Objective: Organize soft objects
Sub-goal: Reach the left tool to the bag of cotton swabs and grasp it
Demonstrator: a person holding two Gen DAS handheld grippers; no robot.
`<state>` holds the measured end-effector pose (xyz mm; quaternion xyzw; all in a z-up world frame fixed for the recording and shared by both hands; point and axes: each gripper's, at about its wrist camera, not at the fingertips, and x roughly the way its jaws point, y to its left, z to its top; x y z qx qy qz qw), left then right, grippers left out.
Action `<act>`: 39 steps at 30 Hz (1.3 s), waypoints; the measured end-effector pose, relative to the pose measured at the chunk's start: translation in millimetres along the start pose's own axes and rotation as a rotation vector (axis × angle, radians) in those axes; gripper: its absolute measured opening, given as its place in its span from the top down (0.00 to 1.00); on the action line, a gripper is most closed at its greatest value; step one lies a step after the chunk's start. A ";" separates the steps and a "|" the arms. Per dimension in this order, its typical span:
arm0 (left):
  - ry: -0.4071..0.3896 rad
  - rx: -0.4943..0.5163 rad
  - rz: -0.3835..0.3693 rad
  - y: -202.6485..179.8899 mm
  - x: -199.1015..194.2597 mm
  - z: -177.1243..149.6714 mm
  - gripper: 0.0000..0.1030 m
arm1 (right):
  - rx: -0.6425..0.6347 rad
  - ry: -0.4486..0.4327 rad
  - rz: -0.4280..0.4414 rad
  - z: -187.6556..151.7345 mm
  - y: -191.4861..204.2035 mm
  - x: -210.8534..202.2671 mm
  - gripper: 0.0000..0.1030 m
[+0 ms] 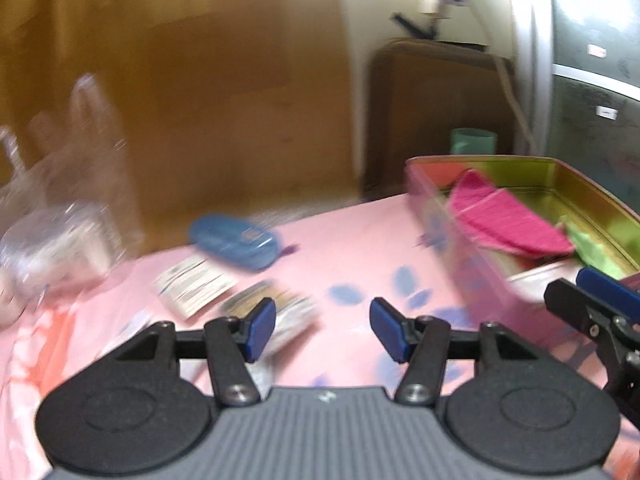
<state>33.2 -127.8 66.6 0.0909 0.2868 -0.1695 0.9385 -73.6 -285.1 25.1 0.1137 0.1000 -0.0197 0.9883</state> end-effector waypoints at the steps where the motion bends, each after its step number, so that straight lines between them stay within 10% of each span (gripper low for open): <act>1: 0.004 -0.019 0.007 12.0 -1.8 -7.7 0.48 | -0.016 0.015 0.009 -2.8 7.9 2.6 0.58; 14: 0.046 -0.349 0.216 179.1 -8.5 -98.4 0.46 | -0.195 0.202 0.164 -21.4 81.3 44.7 0.57; 20: 0.062 -0.333 0.285 175.9 -7.0 -97.5 0.46 | -0.265 0.259 0.193 -14.0 105.1 117.6 0.13; 27: 0.063 -0.324 0.288 177.9 -2.2 -99.2 0.46 | -0.115 0.489 0.182 -14.3 88.7 191.8 0.17; 29: 0.062 -0.327 0.286 177.9 -3.0 -99.4 0.46 | -0.089 0.468 0.167 -13.7 81.9 185.5 0.43; 39: 0.066 -0.311 0.288 177.9 -2.5 -98.3 0.46 | -0.004 0.424 0.083 -14.5 55.3 139.4 0.48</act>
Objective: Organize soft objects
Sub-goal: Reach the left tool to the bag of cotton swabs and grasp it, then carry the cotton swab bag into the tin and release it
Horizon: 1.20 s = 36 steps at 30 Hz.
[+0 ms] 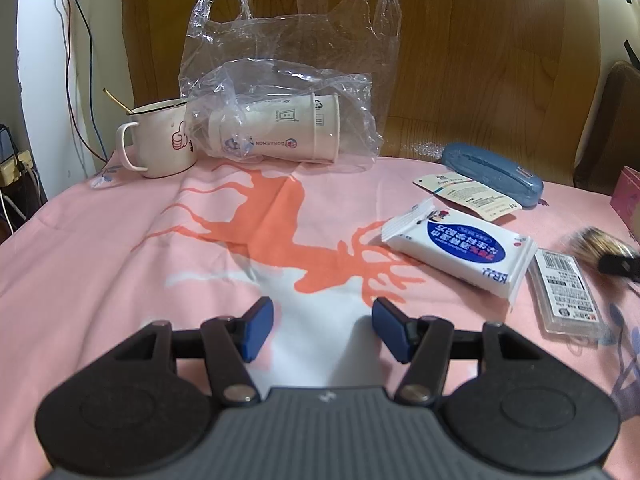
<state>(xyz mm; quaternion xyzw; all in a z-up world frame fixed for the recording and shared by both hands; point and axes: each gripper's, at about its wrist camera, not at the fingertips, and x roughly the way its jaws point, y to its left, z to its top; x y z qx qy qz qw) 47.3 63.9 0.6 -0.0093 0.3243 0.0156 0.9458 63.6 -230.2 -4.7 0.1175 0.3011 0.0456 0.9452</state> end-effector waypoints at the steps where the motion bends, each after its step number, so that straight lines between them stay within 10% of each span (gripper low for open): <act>1: 0.000 0.003 0.002 -0.4 -0.2 -0.1 0.45 | -0.007 0.002 0.011 -5.3 -1.8 -9.0 0.48; 14: 0.004 0.064 0.037 -11.3 -1.9 -2.4 0.38 | -0.216 0.000 0.134 -100.4 12.0 -134.3 0.47; 19: 0.018 0.023 0.048 -10.5 -12.2 -5.7 0.39 | -0.280 -0.027 0.120 -114.2 18.0 -143.8 0.27; 24: -0.004 -0.002 -0.163 -39.3 -69.1 -19.6 0.39 | -0.267 -0.042 0.143 -116.4 11.9 -147.1 0.17; 30: 0.204 0.103 -0.584 -103.6 -91.9 -25.8 0.39 | -0.268 -0.061 0.157 -120.3 9.9 -156.2 0.18; 33: 0.288 0.144 -0.640 -133.1 -83.6 -37.4 0.40 | -0.269 -0.036 0.172 -119.8 7.5 -151.4 0.48; 36: 0.271 0.148 -0.626 -145.0 -82.5 -40.7 0.45 | -0.264 -0.056 0.159 -119.4 3.9 -152.0 0.53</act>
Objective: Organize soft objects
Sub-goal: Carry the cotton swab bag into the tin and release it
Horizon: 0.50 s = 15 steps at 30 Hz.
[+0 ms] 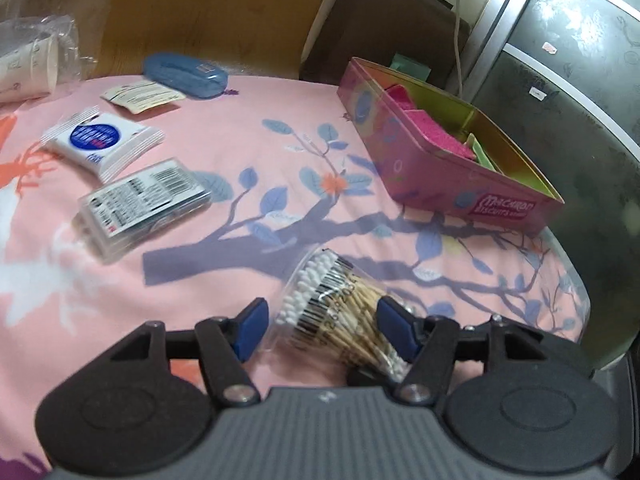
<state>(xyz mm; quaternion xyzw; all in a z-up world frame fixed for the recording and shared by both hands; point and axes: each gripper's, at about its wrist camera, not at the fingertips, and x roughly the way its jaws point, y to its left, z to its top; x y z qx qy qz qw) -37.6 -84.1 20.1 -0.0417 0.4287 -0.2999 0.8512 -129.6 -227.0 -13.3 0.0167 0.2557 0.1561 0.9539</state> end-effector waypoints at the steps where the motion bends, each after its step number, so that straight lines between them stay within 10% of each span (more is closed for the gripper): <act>1: 0.004 -0.007 -0.010 -2.7 -0.5 5.6 0.46 | 0.006 -0.015 -0.010 0.8 -2.7 -2.8 0.53; 12: -0.211 0.207 -0.126 -107.7 18.7 105.9 0.46 | 0.060 -0.336 -0.306 50.9 -76.8 -38.3 0.53; 15: -0.217 0.216 -0.093 -127.0 48.9 125.0 0.22 | 0.098 -0.308 -0.378 61.7 -108.7 -19.7 0.48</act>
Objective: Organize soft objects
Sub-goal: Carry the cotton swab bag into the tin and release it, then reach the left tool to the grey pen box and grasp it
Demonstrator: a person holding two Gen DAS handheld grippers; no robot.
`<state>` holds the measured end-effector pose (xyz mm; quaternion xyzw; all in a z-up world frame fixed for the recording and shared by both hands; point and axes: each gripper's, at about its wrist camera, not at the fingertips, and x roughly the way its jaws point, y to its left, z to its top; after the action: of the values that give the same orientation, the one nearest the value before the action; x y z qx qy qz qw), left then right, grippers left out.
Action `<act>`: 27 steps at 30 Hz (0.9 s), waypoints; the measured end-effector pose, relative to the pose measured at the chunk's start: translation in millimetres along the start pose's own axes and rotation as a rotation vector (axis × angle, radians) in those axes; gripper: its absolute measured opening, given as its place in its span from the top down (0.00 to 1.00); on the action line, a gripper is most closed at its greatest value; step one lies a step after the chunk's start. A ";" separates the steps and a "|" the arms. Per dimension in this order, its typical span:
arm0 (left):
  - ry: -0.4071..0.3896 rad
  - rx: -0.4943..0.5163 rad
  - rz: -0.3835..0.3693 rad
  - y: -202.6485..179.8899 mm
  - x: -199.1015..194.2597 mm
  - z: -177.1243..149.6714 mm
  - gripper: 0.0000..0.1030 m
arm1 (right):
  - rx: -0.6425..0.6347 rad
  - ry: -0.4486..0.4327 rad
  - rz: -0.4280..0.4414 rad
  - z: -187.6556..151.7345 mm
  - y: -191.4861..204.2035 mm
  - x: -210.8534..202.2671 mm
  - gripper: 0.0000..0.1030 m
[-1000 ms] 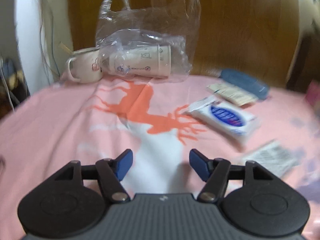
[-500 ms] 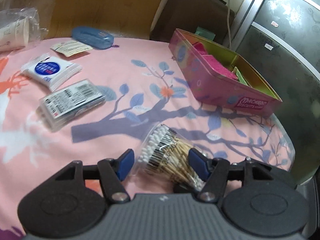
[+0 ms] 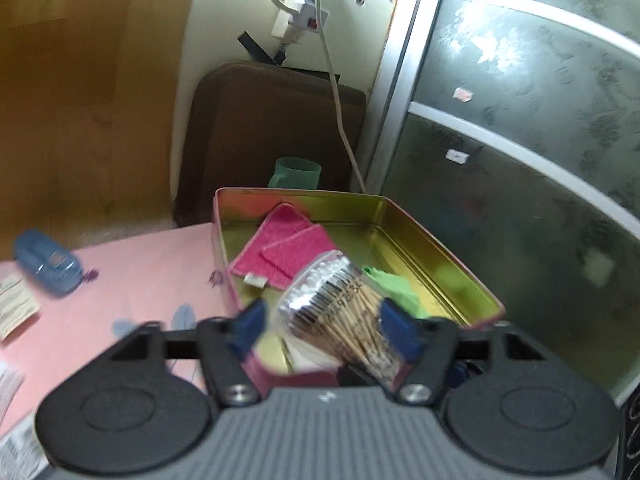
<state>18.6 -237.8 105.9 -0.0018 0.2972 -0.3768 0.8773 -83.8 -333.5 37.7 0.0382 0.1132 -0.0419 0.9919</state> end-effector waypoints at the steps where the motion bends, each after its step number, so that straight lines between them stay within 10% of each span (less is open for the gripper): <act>1: 0.007 -0.004 0.029 0.1 11.9 1.8 0.23 | -0.006 0.031 -0.032 -0.5 -5.7 14.1 0.43; 9: -0.027 -0.040 0.081 38.6 -30.6 -33.0 0.29 | 0.083 -0.011 -0.068 -22.6 -18.8 -6.0 0.39; 15: -0.013 -0.082 0.198 105.5 -96.9 -96.6 0.29 | 0.038 0.019 0.153 -27.9 23.8 -24.4 0.40; 21: -0.003 -0.211 0.445 185.4 -146.7 -149.6 0.29 | -0.105 0.279 0.459 -33.2 112.7 22.6 0.27; 27: -0.117 -0.416 0.458 237.0 -177.7 -170.1 0.31 | -0.180 0.364 0.501 -26.1 191.2 72.9 0.09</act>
<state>-9.7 87.1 4.4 -0.1361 0.3095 -0.0996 0.9358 -1.3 -146.7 8.4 -0.0163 0.2793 0.2213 0.9342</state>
